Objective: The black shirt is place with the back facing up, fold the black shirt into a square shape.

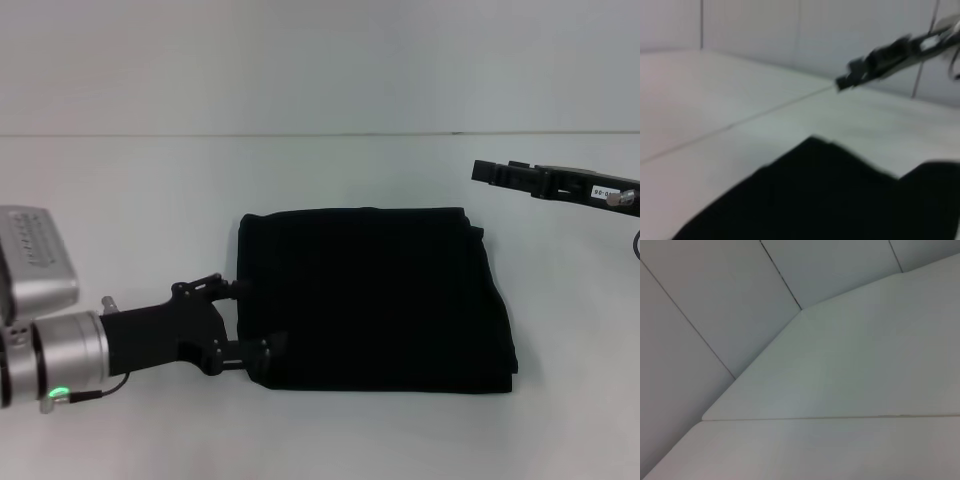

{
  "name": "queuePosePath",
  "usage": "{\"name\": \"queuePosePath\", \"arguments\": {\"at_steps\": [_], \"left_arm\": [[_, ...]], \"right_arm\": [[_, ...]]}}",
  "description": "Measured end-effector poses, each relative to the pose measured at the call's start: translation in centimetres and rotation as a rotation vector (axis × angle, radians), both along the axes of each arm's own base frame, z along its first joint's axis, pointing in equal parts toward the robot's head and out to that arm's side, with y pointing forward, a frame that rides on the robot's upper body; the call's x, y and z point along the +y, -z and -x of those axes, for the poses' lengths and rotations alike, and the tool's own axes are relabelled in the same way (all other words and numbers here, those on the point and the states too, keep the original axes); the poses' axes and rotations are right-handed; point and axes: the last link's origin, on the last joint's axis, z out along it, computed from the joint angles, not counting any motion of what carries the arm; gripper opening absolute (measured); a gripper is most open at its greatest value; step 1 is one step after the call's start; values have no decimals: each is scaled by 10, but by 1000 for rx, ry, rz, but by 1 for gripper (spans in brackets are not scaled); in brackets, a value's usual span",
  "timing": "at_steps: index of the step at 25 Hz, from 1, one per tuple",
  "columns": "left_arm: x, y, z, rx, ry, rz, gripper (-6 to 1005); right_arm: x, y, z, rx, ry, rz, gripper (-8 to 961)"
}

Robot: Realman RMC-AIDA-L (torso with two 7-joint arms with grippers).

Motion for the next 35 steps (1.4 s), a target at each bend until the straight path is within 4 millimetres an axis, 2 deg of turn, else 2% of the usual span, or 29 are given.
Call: {"name": "queuePosePath", "arguments": {"at_steps": [7,13,18,35], "left_arm": [[-4,-18,-10,-92,61,-12,893],[10,6,-21,-80,65,-36,893],[12,21,-18,-48,37,-43,893],[-1,28,7,28,-36,-40,894]], "right_arm": [[-1,1,0,-1,-4,0,822],[-1,4,0,-4,-3,0,822],[0,4,-1,-10,1,-4,822],[0,3,0,-16,-7,-9,822]]}}
